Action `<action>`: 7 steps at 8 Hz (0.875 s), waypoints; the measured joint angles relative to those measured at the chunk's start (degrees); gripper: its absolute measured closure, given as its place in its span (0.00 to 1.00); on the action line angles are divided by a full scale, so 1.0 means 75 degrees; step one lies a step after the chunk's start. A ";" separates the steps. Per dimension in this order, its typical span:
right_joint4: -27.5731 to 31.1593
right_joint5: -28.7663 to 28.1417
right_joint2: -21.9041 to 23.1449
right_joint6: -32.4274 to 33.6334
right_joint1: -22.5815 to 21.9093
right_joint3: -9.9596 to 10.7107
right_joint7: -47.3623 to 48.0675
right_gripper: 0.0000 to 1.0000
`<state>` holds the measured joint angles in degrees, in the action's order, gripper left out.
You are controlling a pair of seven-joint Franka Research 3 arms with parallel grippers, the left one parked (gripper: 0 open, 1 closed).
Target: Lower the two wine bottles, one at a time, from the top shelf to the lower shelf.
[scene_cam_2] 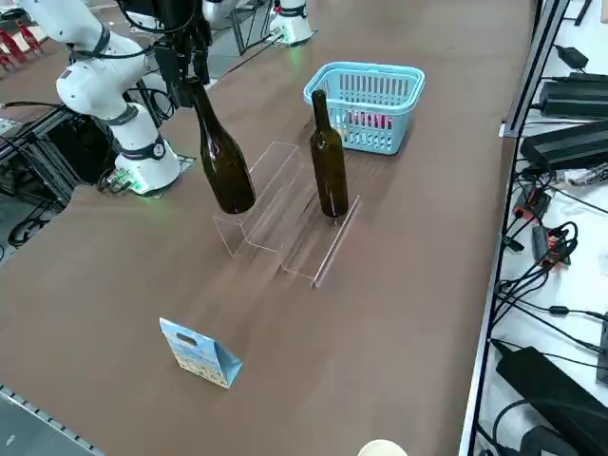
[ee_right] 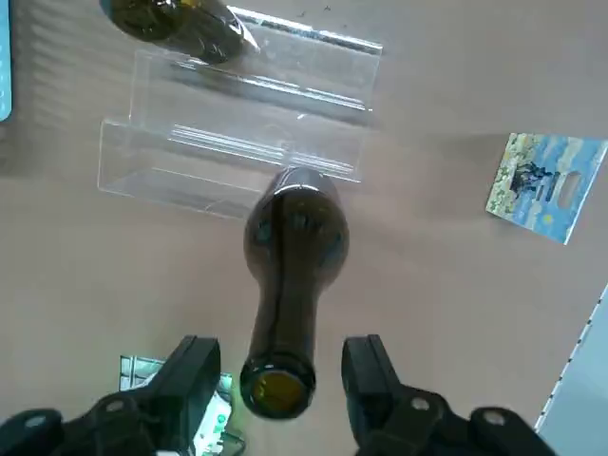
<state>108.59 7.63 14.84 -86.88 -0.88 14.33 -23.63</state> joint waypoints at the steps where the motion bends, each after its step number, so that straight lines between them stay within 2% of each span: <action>1: 0.0018 0.0001 0.0000 -0.0029 0.0000 0.0000 0.0000 0.22; 6: 0.0074 0.0003 0.0000 -0.0050 0.0000 0.0000 0.0000 0.32; 7: 0.0086 0.0003 0.0000 -0.0050 0.0000 0.0000 0.0000 0.40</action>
<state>109.24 7.65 14.84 -87.25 -0.88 14.33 -23.63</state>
